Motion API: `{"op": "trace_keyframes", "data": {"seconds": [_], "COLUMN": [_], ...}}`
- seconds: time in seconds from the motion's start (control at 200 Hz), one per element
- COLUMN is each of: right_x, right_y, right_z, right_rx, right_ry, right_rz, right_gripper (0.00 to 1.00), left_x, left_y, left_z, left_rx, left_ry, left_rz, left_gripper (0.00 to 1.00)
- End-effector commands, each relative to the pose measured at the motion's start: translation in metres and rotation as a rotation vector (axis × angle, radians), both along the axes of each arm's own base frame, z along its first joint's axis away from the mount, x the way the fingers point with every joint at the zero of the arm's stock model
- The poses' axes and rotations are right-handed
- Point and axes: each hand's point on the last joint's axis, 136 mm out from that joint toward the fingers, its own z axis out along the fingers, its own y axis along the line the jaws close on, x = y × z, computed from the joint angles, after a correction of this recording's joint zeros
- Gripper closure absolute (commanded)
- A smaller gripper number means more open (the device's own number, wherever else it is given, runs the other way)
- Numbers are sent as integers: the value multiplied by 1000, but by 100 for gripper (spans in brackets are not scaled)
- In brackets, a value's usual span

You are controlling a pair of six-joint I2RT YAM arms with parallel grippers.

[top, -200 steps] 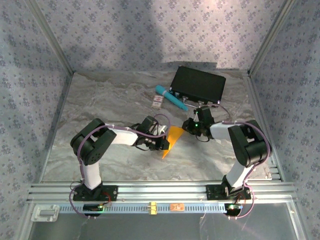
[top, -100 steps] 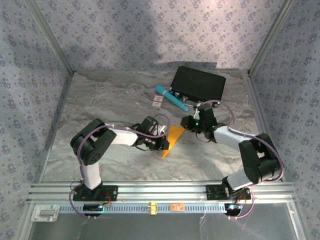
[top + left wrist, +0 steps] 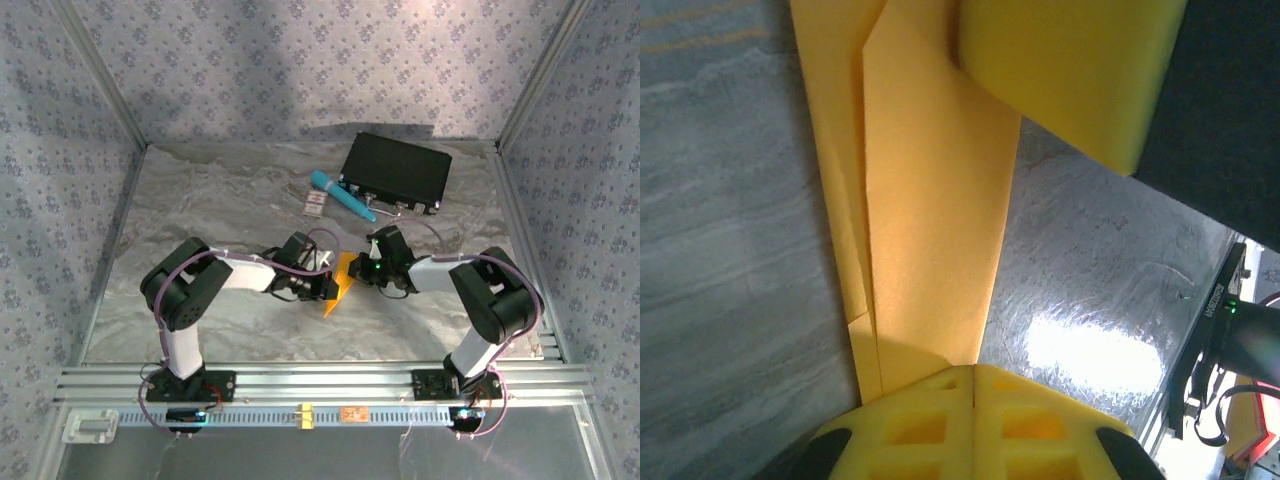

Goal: Fold a paper plane with a square sheet of paper (pick it up from the middle)
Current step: Fold the wing for the fifth time at the center of the table.

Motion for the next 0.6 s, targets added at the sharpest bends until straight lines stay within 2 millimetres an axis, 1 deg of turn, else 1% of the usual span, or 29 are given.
{"op": "trace_keyframes", "data": {"seconds": [0.0, 0.095, 0.27, 0.355, 0.455, 0.595], "right_x": [-8, -8, -8, -8, -8, -9], "right_y": [-27, -30, -31, -31, -29, -28], "right_z": [-34, -37, -38, -38, -37, -37], "right_rx": [-106, -114, -116, -115, -110, -108], "right_ry": [78, 87, 87, 88, 89, 90], "right_rz": [-77, -87, -90, -92, -89, -85], "right_gripper": [96, 96, 96, 96, 96, 96], "left_x": [-21, -29, -52, -57, -52, -33], "left_y": [28, 31, 42, 44, 40, 28], "left_z": [-23, -20, -29, -31, -19, 15], "left_rx": [134, 142, 185, 193, 173, 125], "left_ry": [82, 80, 105, 103, 71, -7], "left_rz": [18, -3, -25, -21, -7, 33], "left_gripper": [98, 98, 98, 98, 98, 96]}}
